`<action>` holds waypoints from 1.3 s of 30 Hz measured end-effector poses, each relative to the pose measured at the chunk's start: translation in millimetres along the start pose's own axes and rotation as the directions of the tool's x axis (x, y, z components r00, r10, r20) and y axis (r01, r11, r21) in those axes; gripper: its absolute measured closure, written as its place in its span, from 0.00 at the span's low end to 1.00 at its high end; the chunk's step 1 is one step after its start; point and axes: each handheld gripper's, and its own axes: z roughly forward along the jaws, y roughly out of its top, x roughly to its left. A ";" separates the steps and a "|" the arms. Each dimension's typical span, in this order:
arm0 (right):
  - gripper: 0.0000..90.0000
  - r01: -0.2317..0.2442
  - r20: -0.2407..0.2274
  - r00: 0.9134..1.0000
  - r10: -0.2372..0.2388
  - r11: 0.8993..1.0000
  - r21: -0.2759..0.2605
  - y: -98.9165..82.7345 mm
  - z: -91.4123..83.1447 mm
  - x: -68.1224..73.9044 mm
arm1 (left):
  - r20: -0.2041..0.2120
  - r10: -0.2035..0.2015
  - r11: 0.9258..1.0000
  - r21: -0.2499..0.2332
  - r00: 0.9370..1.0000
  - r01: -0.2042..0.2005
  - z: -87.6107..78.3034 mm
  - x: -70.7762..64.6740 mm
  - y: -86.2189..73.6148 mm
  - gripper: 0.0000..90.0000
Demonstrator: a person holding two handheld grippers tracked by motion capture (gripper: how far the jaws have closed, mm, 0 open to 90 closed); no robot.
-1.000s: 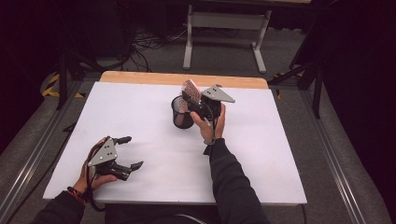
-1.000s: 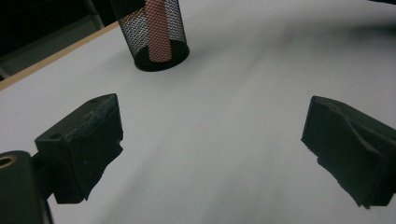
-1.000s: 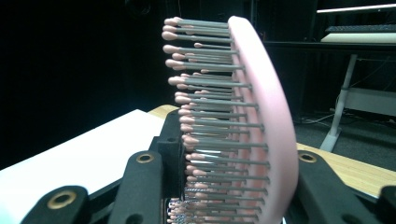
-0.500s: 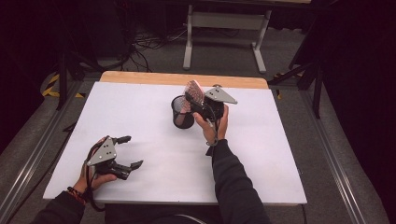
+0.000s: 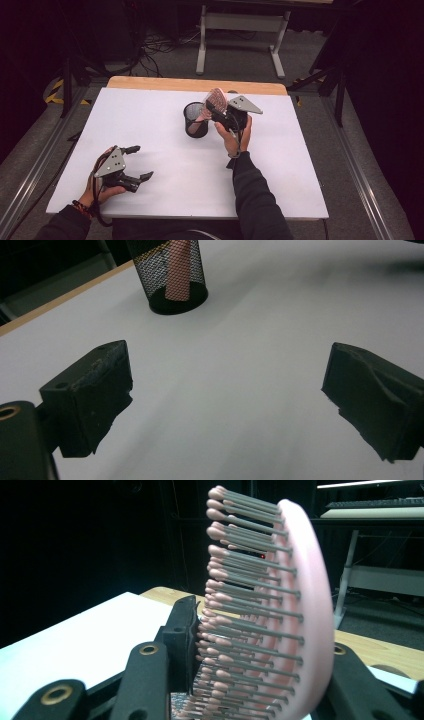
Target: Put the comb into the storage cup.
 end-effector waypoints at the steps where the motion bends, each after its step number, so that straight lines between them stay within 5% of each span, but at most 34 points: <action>1: 0.65 -0.005 0.001 1.000 0.005 1.000 0.000 -0.5 -0.7 -1.2 | -0.003 -0.004 1.000 -0.002 1.000 0.004 0.3 -0.2 -0.1 0.07; 23: 0.59 0.027 0.023 0.999 -0.028 0.999 0.040 -1.2 0.6 -2.3 | -0.006 -0.012 1.000 -0.002 1.000 0.012 -0.1 1.2 -0.1 0.07; 26: 0.47 0.043 0.038 0.998 -0.045 0.998 0.055 0.6 0.2 -2.3 | -0.005 -0.004 1.000 0.006 1.000 0.004 0.1 1.2 -0.1 0.07; 39: 0.27 0.088 0.085 0.992 -0.097 0.991 0.104 3.7 0.3 0.1 | 0.000 -0.005 1.000 0.008 1.000 0.005 1.0 1.0 -0.2 0.07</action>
